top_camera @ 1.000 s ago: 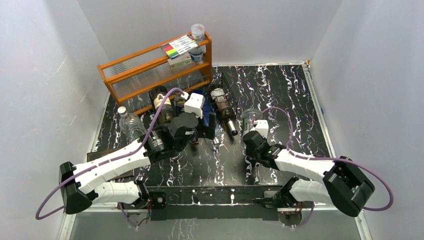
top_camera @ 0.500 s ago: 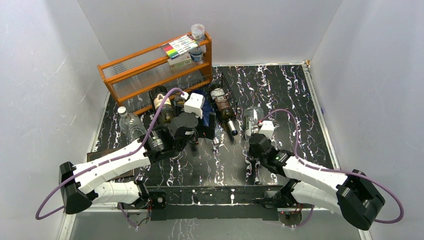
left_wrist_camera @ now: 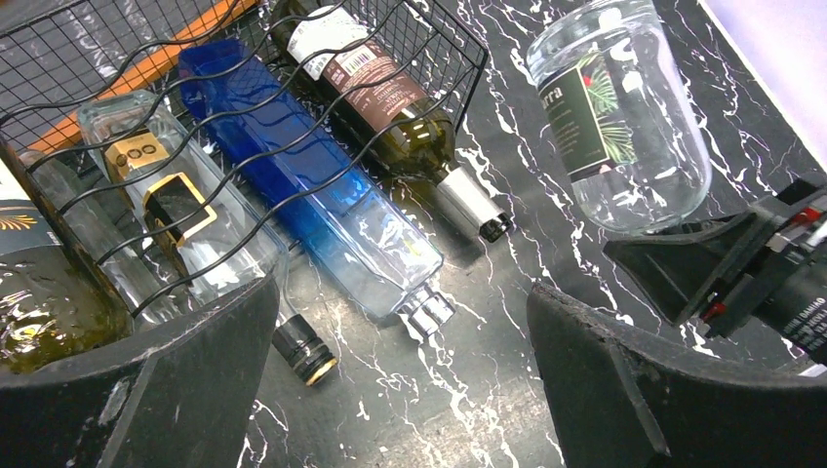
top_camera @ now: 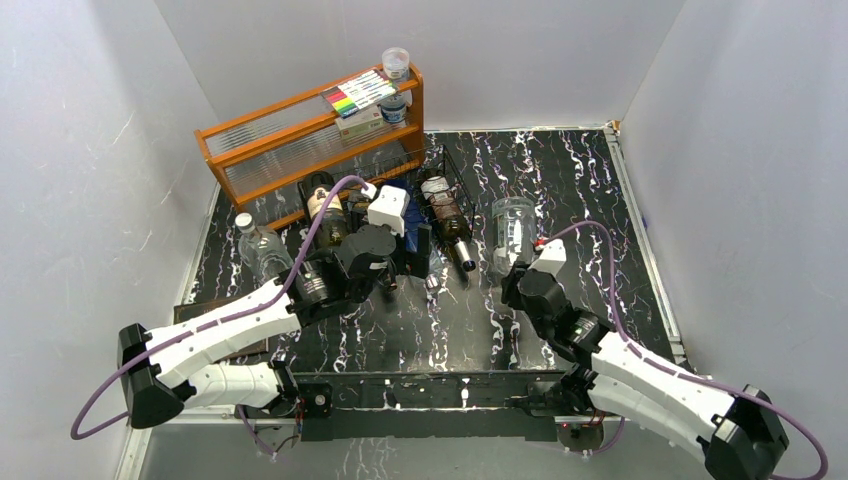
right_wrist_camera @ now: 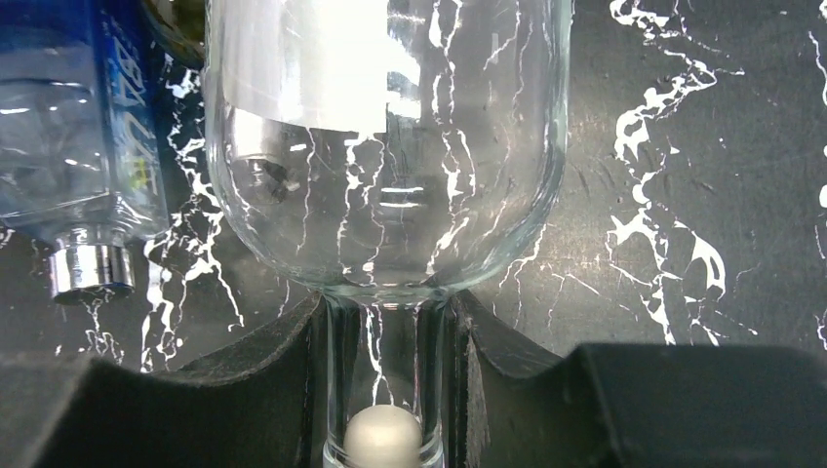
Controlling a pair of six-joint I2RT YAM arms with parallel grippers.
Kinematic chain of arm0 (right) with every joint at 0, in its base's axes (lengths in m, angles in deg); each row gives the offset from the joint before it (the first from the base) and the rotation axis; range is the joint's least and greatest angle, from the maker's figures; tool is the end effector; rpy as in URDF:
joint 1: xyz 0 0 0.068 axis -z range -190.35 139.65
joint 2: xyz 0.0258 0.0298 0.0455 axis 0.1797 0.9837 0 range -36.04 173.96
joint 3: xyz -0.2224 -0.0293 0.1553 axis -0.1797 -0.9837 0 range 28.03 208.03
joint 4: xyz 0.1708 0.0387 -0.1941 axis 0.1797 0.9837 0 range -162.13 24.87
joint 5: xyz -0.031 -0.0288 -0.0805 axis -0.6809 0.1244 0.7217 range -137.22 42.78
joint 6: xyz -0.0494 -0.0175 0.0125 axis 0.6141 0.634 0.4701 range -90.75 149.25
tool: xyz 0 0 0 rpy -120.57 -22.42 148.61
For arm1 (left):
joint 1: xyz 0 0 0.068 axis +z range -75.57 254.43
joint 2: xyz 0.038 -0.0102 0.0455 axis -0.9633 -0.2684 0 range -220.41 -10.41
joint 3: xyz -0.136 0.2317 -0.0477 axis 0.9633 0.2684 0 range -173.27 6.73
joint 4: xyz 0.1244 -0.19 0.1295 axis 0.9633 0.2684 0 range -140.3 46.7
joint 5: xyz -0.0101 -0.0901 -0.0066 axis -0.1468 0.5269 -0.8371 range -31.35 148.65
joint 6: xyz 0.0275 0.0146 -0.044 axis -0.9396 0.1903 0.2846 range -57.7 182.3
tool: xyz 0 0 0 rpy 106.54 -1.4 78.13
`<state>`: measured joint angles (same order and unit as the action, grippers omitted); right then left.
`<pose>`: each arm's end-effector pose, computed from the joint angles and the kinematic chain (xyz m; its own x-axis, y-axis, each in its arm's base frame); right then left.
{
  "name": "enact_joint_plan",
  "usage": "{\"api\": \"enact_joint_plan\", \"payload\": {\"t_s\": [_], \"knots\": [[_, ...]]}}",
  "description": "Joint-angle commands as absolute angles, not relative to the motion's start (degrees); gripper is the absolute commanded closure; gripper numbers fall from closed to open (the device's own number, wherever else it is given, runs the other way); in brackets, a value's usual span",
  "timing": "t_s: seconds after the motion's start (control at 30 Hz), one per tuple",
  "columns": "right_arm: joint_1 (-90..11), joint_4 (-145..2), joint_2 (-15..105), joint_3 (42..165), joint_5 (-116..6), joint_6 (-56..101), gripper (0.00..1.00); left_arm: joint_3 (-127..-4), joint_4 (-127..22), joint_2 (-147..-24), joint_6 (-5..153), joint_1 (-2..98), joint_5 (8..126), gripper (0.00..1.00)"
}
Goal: Put the wine bottle on the wine rack
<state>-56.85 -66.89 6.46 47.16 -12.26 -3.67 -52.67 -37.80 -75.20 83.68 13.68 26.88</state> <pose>0.1281 0.1054 0.2004 -0.4115 0.2134 -0.8861 -0.0292 0.9686 0.2469 0.1416 -0.2144 0.3571 -0.3209 -0.0613 -0.9451 0.4080 0.8916 -0.1963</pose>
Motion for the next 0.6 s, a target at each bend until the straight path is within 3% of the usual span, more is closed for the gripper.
{"api": "enact_joint_plan", "payload": {"t_s": [0.0,0.27,0.57], "knots": [[-56.58,-83.32,0.46,48.92,-8.60,0.23,1.00,-55.30,-37.76,-72.08,82.50,13.61,24.00,0.02],[-56.56,-85.58,-1.14,55.03,-16.66,8.44,1.00,-56.78,-37.35,-69.11,81.16,13.56,19.98,0.02],[-56.67,-91.46,5.07,62.65,-30.33,12.52,1.00,-57.45,-36.11,-63.26,79.62,13.61,15.60,0.02]]}}
